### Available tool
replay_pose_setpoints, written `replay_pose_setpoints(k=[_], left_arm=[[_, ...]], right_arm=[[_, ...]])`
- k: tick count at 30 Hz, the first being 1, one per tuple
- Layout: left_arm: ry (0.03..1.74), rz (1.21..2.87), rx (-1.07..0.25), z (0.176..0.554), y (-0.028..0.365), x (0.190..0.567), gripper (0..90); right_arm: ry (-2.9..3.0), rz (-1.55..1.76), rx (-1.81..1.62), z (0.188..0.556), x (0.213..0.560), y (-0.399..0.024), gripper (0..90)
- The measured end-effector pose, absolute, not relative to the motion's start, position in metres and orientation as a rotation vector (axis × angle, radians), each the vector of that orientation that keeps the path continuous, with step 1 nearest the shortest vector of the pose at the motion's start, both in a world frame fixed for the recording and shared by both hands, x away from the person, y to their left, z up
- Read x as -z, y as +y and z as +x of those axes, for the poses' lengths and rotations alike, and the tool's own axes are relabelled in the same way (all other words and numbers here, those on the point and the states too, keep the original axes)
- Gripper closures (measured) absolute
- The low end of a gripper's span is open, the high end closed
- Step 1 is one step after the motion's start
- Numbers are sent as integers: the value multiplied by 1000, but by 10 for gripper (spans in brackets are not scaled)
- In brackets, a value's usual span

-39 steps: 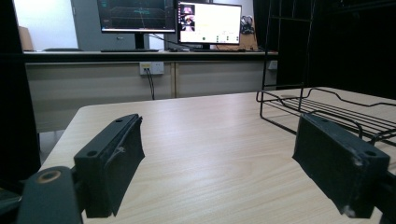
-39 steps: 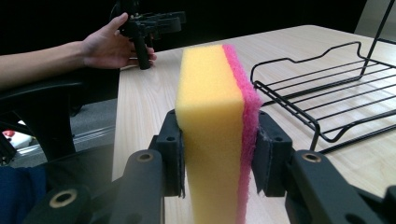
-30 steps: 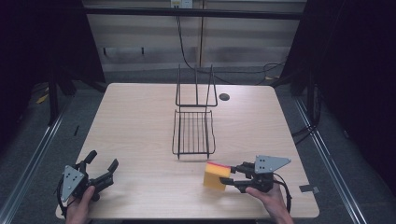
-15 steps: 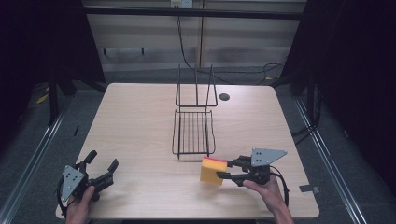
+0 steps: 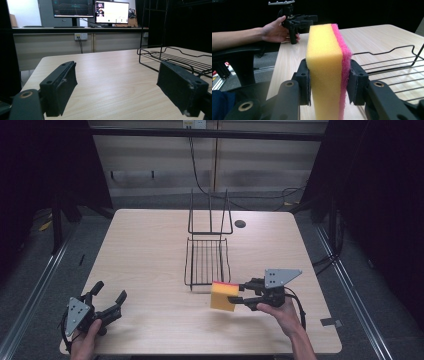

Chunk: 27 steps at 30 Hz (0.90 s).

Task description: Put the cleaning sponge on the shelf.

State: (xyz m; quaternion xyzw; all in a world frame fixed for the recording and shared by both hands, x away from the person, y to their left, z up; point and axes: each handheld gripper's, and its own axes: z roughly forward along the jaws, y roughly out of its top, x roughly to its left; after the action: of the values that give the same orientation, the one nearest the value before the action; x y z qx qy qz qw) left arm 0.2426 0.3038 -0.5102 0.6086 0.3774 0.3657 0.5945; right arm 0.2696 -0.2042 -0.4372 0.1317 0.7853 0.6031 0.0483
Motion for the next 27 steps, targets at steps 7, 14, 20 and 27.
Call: replay_pose_setpoints(k=[7, 14, 20, 27], left_arm=[[877, 1410, -847, 243, 304, 510, 156], [878, 1408, -847, 243, 303, 510, 156], [876, 1410, -848, 243, 304, 510, 156], [877, 1412, -849, 243, 304, 510, 156]], right_arm=[[2398, 372, -1832, 280, 429, -197, 604], [2410, 337, -1810, 296, 423, -186, 602], [2420, 314, -1807, 307, 416, -178, 600], [2469, 322, -1780, 318, 420, -174, 600]])
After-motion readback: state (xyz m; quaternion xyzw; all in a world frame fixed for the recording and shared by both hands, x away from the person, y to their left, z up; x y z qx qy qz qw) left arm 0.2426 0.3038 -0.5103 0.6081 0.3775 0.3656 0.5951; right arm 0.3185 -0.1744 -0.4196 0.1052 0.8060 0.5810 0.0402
